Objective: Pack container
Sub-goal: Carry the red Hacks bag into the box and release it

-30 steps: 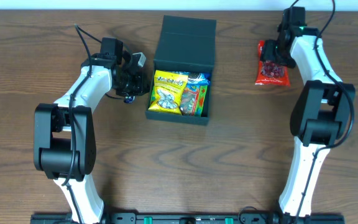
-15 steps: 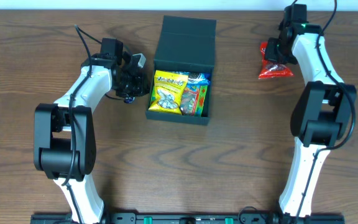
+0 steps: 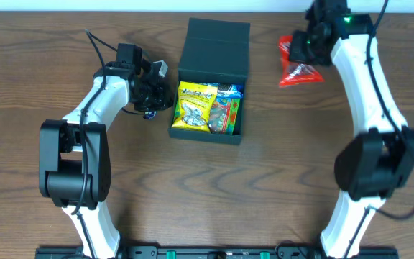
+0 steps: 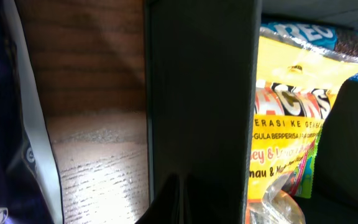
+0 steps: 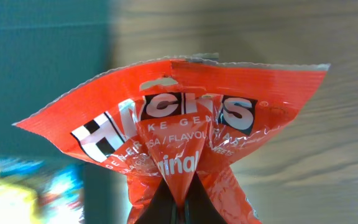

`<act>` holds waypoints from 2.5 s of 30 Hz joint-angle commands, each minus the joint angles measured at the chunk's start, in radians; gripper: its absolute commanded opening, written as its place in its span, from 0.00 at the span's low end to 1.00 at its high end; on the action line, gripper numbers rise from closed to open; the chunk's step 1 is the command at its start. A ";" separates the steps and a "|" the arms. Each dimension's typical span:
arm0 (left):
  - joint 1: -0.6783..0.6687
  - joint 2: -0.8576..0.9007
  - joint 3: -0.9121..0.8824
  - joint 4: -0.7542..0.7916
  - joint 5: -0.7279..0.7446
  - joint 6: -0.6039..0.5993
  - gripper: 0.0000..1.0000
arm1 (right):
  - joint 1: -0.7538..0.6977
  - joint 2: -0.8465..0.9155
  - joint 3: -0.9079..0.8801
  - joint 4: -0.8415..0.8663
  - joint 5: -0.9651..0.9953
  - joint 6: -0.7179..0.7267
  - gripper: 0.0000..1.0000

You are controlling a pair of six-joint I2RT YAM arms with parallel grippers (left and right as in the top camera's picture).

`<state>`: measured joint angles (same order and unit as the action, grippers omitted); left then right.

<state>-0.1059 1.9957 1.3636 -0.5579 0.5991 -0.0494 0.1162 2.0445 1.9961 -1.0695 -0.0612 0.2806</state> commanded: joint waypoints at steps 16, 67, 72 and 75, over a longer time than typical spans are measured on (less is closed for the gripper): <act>0.159 -0.237 0.143 -0.021 0.018 0.430 0.06 | 0.427 0.042 0.004 -0.076 0.123 0.483 0.01; 0.208 -0.552 0.144 -0.044 0.019 0.664 0.06 | 0.471 0.035 -0.135 -0.147 0.076 0.265 0.01; 0.208 -0.552 0.144 -0.044 0.019 0.664 0.06 | 0.476 0.035 -0.238 -0.068 0.027 0.218 0.01; 0.208 -0.552 0.144 -0.045 0.019 0.664 0.06 | 0.476 0.035 -0.319 0.014 0.028 0.210 0.01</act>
<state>0.0982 1.4475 1.4929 -0.6018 0.6029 0.6033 0.5812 2.0693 1.7241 -1.0828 -0.0162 0.5213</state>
